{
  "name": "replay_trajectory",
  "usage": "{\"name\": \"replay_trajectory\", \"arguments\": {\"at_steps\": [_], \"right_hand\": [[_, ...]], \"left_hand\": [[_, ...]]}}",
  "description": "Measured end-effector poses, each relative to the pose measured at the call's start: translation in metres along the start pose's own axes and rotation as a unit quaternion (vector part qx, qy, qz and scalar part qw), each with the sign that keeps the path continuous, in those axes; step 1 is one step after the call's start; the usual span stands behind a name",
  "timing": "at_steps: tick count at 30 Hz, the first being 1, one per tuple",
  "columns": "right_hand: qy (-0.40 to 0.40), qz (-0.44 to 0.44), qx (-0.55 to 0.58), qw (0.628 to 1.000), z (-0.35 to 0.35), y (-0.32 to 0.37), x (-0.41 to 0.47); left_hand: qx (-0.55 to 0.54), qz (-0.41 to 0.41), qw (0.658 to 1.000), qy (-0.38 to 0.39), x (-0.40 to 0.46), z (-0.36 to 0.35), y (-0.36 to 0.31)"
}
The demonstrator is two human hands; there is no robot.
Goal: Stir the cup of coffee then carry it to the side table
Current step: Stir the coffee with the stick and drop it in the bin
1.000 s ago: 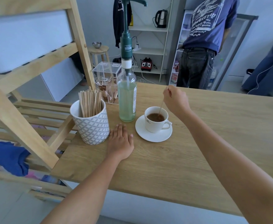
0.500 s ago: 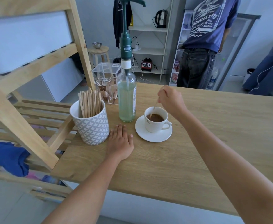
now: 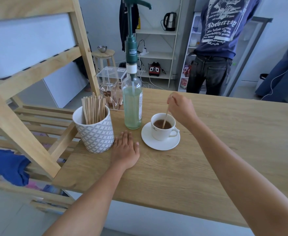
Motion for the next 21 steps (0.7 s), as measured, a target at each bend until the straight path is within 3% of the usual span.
{"name": "replay_trajectory", "arguments": {"at_steps": [3, 8, 10, 15, 18, 21], "right_hand": [[-0.044, -0.016, 0.021, 0.999, 0.013, -0.013, -0.001], [-0.151, -0.122, 0.192, 0.962, 0.030, -0.052, -0.012], [-0.198, -0.206, 0.284, 0.915, 0.029, -0.073, -0.021], [-0.220, -0.387, 0.493, 0.747, -0.003, -0.112, -0.057], [-0.214, -0.406, 0.549, 0.699, -0.018, -0.118, -0.070], [-0.215, -0.407, 0.565, 0.685, -0.023, -0.117, -0.077]], "left_hand": [[0.001, 0.001, 1.000, 0.000, 0.000, 0.000, 0.000], [0.003, 0.000, 1.000, 0.006, 0.000, 0.000, 0.000], [0.008, 0.004, 1.000, 0.006, 0.000, 0.000, 0.000], [0.010, 0.008, 1.000, 0.005, 0.001, -0.001, 0.000], [0.013, 0.008, 1.000, 0.005, 0.002, -0.002, 0.000], [0.015, 0.010, 1.000, 0.007, 0.002, -0.003, 0.001]]}}
Point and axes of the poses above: each hand's wrist, its own x-axis towards the middle knuckle, its own z-axis out of the back of the hand, y = z × x, the point moved 5 cm from there along x, towards the middle knuckle, and after that the axes turned 10 degrees about z, right-handed, at the moved point
